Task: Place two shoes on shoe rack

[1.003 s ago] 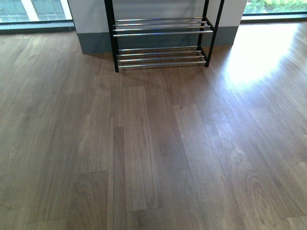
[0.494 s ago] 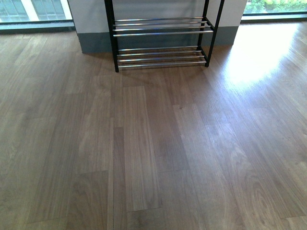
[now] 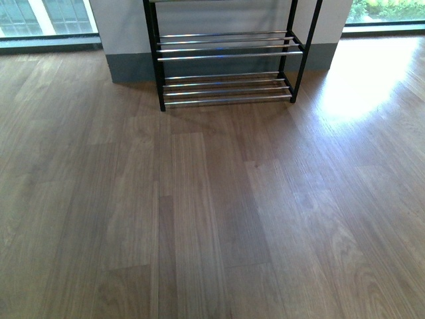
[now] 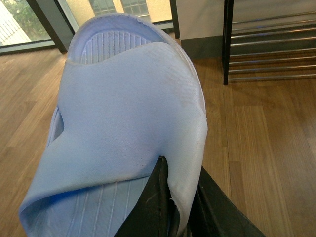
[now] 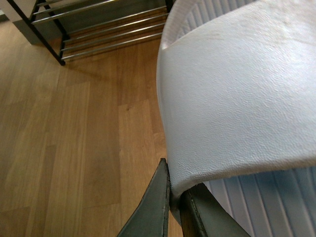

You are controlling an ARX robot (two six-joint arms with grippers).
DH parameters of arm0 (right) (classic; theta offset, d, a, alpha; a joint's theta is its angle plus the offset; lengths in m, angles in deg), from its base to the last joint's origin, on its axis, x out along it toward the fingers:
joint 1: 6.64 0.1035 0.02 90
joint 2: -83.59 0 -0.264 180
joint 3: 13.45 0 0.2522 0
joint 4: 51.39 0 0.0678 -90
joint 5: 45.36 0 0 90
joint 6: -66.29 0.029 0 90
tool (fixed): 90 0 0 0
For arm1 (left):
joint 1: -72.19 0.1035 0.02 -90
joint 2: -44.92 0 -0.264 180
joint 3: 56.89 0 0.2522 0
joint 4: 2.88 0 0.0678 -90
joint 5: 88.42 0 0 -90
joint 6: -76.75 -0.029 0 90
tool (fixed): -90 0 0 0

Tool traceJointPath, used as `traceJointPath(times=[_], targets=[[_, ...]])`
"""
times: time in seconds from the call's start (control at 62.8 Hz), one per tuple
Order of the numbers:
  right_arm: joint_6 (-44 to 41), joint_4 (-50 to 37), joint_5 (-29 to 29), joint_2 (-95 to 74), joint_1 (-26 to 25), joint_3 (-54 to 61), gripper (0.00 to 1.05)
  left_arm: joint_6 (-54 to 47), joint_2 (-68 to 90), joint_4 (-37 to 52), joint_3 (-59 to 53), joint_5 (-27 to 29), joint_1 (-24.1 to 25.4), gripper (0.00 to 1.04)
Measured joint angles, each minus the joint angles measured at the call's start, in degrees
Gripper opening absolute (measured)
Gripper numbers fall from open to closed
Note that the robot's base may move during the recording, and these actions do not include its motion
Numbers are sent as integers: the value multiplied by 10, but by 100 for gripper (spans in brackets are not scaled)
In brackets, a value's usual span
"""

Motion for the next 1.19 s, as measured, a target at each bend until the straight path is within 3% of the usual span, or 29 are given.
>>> traceJointPath(times=[1.194], targets=[[0,0,0,0,0,0,2,0,0,0,1,0,0,5]])
